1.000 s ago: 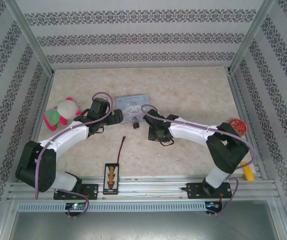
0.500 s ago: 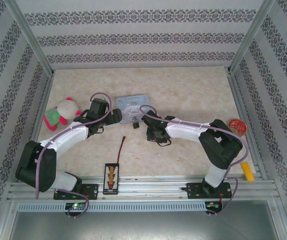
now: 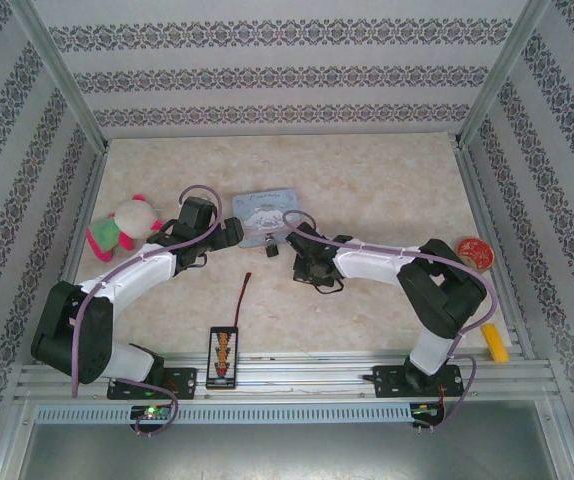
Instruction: Unlock the padlock with the key
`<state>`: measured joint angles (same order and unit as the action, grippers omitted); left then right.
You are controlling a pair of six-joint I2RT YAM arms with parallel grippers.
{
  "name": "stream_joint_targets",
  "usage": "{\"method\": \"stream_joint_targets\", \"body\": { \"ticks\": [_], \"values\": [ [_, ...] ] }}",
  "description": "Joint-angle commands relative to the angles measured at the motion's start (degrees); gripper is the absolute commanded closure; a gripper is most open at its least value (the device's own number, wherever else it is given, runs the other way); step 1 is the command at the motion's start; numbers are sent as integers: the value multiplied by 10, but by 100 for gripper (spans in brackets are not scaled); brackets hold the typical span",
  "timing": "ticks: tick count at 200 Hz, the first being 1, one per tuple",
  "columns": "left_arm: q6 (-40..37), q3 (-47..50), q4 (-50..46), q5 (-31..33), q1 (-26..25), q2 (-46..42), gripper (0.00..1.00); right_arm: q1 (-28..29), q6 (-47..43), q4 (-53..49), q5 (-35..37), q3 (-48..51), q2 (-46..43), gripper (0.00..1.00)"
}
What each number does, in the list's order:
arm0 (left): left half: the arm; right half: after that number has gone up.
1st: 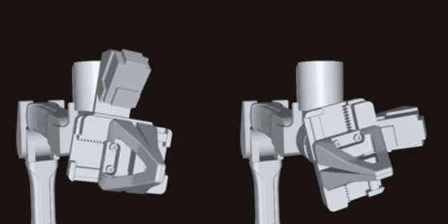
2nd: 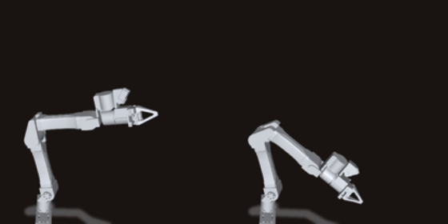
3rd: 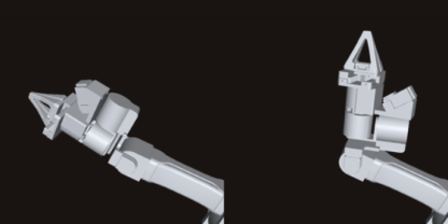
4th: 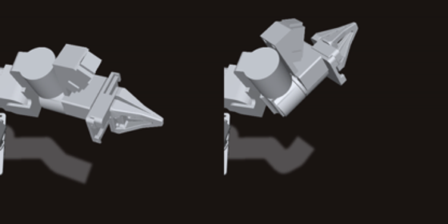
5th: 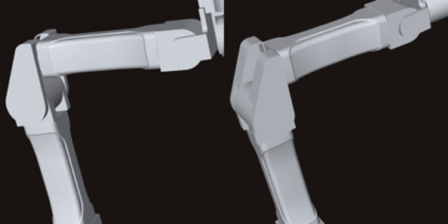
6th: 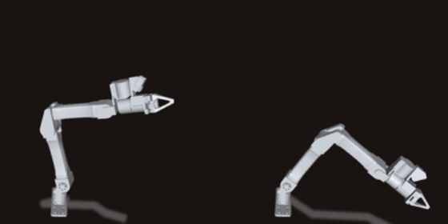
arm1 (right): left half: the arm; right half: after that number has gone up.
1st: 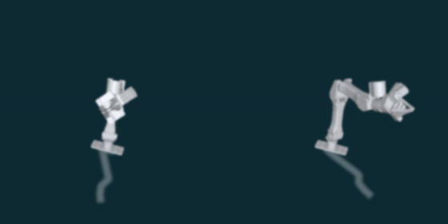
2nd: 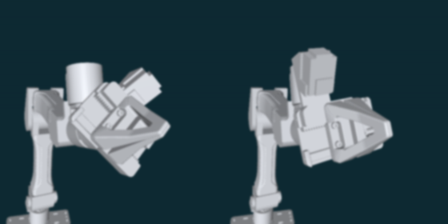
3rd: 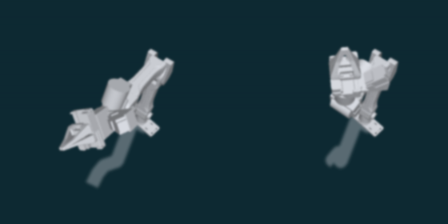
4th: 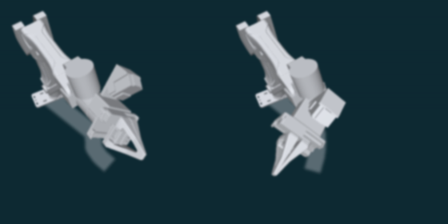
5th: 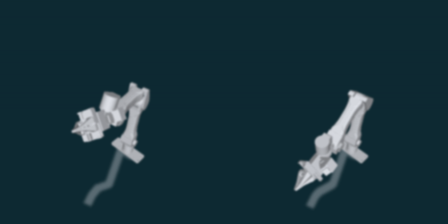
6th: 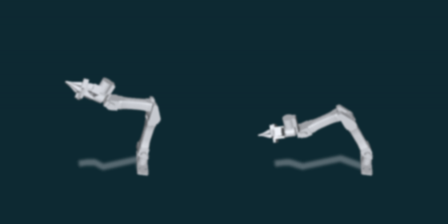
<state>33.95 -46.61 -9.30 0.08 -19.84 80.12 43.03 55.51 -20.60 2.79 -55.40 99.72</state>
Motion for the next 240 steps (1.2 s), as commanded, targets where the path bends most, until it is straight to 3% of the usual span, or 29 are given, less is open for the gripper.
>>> {"method": "stream_joint_targets", "body": {
  "ticks": [1, 19, 53, 109, 171, 240],
  "values": [
    [9, 1, 15, -4, 8, 1, 1, -8, -1, -13, -6, 21, -8, 93],
    [8, 0, 17, -10, 9, 1, 1, -12, -7, -9, -6, 25, -16, 100],
    [7, 1, 35, -48, 9, 3, 2, -19, -9, 2, -20, 32, -28, 100],
    [25, 6, 98, -172, 1, 10, 11, -28, -3, 42, -63, 37, -55, 100],
    [26, -13, 110, -262, -61, 70, 38, -35, 6, 70, -89, 32, -70, 100],
    [60, -13, 201, -352, -74, 115, 53, -41, 13, 98, -115, 39, -90, 100]
  ]
}}
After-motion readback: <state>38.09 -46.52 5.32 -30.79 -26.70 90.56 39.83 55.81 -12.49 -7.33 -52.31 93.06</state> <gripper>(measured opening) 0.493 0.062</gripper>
